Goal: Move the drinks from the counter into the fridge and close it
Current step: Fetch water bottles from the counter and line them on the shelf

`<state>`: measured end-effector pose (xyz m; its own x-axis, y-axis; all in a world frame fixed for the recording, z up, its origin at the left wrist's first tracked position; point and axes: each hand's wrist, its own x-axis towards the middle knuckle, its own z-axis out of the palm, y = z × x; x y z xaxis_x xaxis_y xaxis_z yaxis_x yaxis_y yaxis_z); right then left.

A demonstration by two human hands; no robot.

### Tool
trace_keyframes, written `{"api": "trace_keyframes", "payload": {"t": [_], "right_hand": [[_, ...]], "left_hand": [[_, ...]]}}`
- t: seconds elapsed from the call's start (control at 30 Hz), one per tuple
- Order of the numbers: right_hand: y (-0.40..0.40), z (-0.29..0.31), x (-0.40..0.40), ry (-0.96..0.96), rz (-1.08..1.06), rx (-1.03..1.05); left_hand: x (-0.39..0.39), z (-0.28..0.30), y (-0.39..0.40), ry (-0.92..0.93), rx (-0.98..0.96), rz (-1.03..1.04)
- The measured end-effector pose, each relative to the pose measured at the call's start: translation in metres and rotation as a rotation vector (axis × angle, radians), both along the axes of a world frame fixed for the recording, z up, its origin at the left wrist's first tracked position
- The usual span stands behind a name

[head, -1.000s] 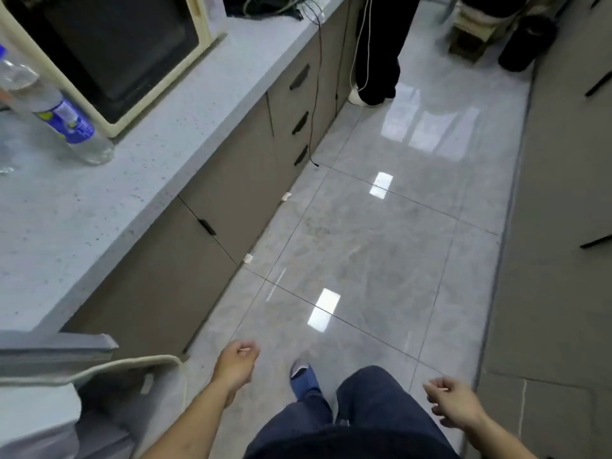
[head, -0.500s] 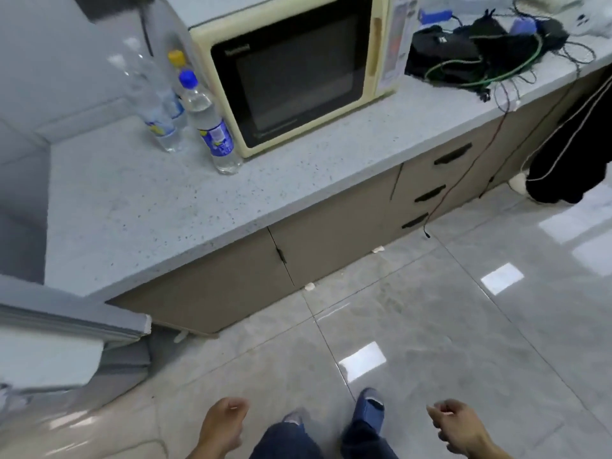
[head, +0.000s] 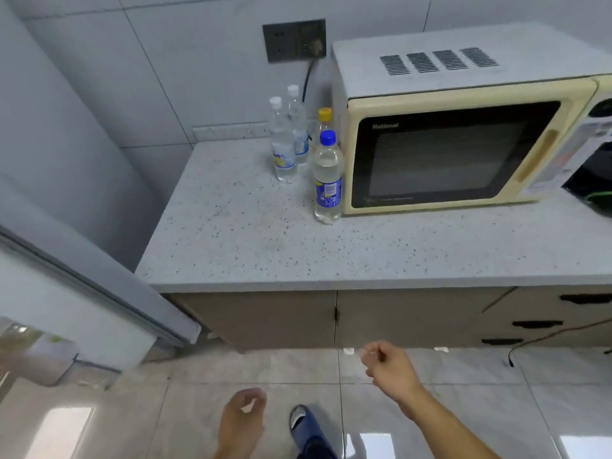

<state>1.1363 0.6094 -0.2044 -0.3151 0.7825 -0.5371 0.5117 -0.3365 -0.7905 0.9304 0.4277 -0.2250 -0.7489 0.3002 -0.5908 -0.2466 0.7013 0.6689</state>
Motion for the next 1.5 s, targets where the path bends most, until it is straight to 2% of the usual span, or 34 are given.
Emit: {"api": "trace_keyframes", "payload": {"t": [0.17,0.33,0.47,0.57,0.7,0.87,0.97,1.1,1.2,1.3,1.5], "right_hand": [[0.058,0.068,-0.073,0.098,0.158,0.19],[0.109,0.151,-0.136,0.119,0.321,0.533],[0.153,0.213,-0.185,0.224,0.355,0.773],[0.194,0.25,-0.217,0.27,0.318,0.826],[0.258,0.285,-0.256,0.225,0.324,0.914],[0.334,0.312,-0.286,0.041,0.401,1.006],[0.363,0.316,-0.306,-0.061,0.498,1.007],[0.392,0.309,-0.337,-0.266,0.677,1.069],[0.41,0.299,-0.355,-0.519,0.839,1.072],[0.422,0.287,-0.367,-0.671,0.936,1.022],[0.417,0.267,-0.383,-0.703,0.997,1.062]], "left_hand": [[-0.028,0.036,0.092,0.105,0.293,0.01],[-0.073,0.107,0.18,0.226,0.548,0.0],[-0.112,0.16,0.242,0.309,0.656,-0.005],[-0.135,0.19,0.286,0.362,0.694,0.011],[-0.162,0.219,0.348,0.467,0.639,-0.093],[-0.193,0.239,0.405,0.733,0.371,-0.376],[-0.208,0.245,0.435,0.836,0.267,-0.455],[-0.223,0.243,0.466,0.864,0.158,-0.516],[-0.227,0.235,0.476,0.894,0.097,-0.608],[-0.222,0.225,0.472,0.964,0.114,-0.593],[-0.222,0.21,0.428,0.996,0.242,-0.431]]}}
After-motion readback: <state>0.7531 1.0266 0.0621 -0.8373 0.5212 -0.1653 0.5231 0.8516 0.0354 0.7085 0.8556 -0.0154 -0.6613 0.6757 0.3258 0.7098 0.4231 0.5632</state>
